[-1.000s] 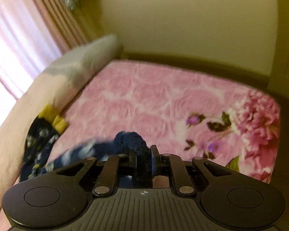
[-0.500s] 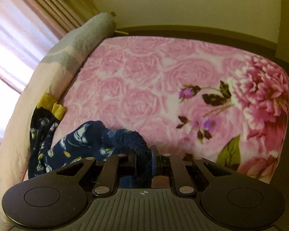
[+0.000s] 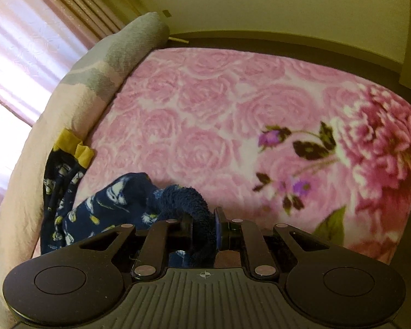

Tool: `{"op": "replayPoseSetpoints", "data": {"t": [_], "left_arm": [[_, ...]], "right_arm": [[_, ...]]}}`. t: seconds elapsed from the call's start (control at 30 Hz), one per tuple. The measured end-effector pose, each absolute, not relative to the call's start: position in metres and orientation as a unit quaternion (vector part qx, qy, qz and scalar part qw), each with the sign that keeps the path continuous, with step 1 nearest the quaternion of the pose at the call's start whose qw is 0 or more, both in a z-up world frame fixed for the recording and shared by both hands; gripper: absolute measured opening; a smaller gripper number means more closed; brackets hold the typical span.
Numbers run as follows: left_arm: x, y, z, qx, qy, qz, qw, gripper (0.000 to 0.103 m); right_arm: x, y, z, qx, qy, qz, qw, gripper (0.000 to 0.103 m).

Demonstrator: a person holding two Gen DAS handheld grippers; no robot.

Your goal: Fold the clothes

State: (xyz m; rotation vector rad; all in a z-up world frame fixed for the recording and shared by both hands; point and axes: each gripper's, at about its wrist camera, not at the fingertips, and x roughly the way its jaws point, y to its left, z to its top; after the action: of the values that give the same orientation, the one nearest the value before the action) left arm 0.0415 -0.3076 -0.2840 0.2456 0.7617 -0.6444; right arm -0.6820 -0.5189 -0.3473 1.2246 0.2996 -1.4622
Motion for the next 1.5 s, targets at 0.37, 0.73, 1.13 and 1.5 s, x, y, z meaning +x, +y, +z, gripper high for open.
{"op": "replayPoseSetpoints", "data": {"t": [0.37, 0.73, 1.13, 1.5], "left_arm": [[0.035, -0.289, -0.390, 0.090, 0.546, -0.333, 0.764, 0.059], [0.080, -0.276, -0.452, -0.013, 0.602, -0.217, 0.769, 0.059], [0.127, -0.328, -0.471, 0.036, 0.556, -0.239, 0.795, 0.007], [0.123, -0.234, -0.380, 0.061, 0.498, -0.293, 0.814, 0.006]], "right_arm": [[-0.673, -0.519, -0.369, 0.535, 0.130, -0.657, 0.515, 0.077], [-0.693, -0.452, -0.420, 0.635, 0.050, -0.639, 0.432, 0.077], [-0.685, -0.470, -0.450, 0.611, 0.001, -0.645, 0.458, 0.050], [-0.685, -0.489, -0.365, 0.529, 0.064, -0.673, 0.512, 0.003]]}}
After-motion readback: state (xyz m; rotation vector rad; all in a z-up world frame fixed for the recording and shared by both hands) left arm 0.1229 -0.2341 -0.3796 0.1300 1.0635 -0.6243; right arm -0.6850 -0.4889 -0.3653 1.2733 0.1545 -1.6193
